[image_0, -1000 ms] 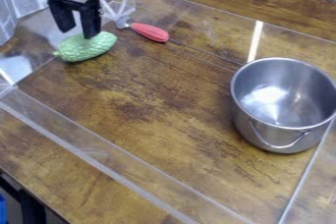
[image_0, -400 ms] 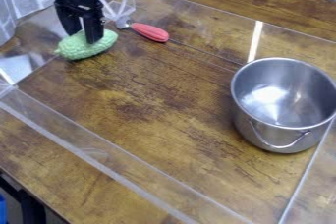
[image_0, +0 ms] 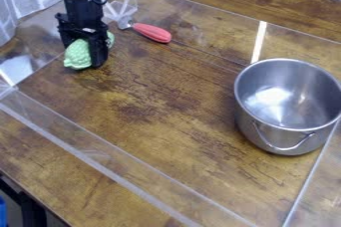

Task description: Put the green object in the silver pot

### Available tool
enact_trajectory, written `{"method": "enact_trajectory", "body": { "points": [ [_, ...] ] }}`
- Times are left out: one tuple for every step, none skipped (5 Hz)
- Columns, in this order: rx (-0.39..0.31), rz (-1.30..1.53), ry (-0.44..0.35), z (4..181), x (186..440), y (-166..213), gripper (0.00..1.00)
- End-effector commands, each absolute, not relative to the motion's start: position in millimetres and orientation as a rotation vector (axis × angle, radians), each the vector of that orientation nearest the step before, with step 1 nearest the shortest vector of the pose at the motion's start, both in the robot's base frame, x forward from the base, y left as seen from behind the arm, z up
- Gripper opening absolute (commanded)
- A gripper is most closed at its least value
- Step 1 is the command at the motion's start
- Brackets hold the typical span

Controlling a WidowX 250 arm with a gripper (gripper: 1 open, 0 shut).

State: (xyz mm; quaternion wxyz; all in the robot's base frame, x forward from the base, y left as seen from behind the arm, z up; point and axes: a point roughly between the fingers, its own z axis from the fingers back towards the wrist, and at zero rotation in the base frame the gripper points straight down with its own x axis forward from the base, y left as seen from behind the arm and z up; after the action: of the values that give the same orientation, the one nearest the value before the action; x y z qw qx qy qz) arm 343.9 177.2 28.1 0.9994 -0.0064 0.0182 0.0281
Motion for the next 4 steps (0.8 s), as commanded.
{"method": "enact_trajectory", "body": {
  "points": [
    [0.030, 0.083, -0.071, 87.9, 349, 161, 0.00],
    [0.041, 0.050, -0.117, 127.7, 350, 152, 0.00],
    [0.042, -0.024, -0.174, 164.4, 355, 132, 0.00],
    [0.037, -0.064, -0.220, 187.3, 359, 93, 0.00]
  ]
}}
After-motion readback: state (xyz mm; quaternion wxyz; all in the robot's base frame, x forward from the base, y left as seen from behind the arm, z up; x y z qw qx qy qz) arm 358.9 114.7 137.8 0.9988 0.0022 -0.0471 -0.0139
